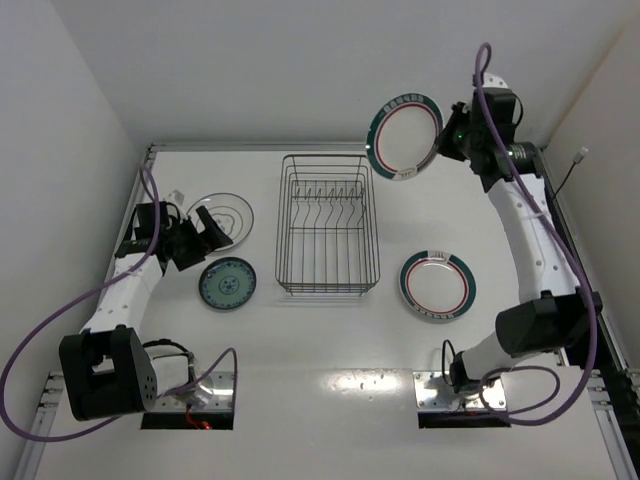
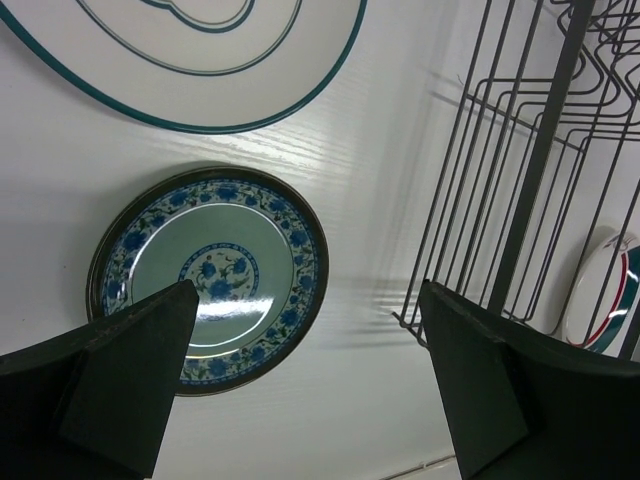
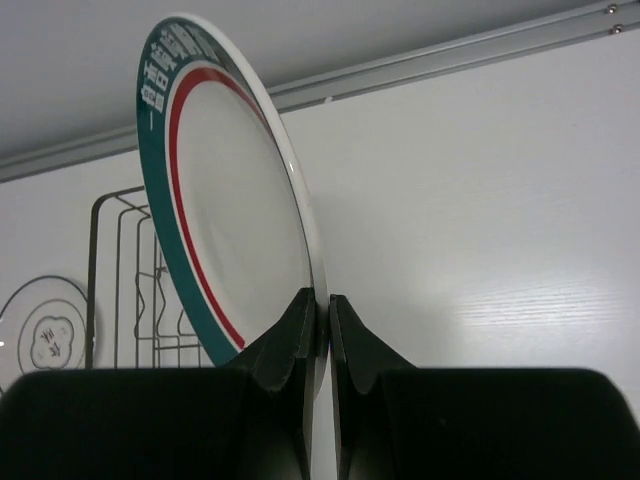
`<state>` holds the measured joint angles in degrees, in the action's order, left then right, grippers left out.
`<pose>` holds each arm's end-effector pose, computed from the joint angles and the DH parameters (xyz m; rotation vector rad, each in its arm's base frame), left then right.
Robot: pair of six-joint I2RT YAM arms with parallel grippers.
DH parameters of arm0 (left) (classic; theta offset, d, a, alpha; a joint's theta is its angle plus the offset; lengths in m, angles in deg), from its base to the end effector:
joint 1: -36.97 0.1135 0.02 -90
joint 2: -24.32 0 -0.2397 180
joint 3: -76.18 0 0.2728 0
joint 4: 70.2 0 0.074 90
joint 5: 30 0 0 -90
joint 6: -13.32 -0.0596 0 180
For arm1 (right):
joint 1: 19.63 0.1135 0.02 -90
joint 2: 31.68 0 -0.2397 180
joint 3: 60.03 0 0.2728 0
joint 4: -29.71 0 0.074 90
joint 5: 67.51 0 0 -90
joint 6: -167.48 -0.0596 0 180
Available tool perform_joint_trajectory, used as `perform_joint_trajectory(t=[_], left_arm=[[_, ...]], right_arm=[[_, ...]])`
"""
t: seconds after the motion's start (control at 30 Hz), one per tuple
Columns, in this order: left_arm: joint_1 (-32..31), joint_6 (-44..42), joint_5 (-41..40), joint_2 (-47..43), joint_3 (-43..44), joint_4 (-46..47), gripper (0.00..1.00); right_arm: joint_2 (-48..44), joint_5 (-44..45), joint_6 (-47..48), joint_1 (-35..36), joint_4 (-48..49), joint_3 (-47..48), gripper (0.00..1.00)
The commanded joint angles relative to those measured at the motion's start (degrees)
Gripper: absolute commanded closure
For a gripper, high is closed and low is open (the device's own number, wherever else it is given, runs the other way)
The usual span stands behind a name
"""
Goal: Load the plates into the dish rack
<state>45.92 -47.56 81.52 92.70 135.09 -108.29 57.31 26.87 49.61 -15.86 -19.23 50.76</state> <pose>0.2880 0.0232 0.1959 -0.6173 2.3338 -0.6141 0.3873 0.0210 0.3936 0.4755 1.9977 0.2665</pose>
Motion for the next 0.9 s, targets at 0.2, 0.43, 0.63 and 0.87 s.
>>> perform_joint_trajectory(t=[0.2, 0.43, 0.63, 0.87], left_arm=[[-0.5, -0.6, -1.3, -1.5, 1.8, -0.5, 0.09], [-0.5, -1.2, -1.3, -1.5, 2.3, -1.5, 0.09], [-0.5, -1.2, -2.4, -1.5, 2.3, -2.0, 0.09], [-0.5, -1.7, -2.4, -1.5, 2.3, -2.0, 0.09]], right_arm=[[4.4, 23.0, 2.5, 13.7, -5.5, 3.7, 1.0], [9.6, 28.6, 3.1, 18.5, -6.7, 6.2, 1.0], [15.7, 31.8, 3.6, 21.5, -8.8, 8.7, 1.0], [23.0, 38.8, 4.2, 25.1, -13.9, 15.6, 1.0]])
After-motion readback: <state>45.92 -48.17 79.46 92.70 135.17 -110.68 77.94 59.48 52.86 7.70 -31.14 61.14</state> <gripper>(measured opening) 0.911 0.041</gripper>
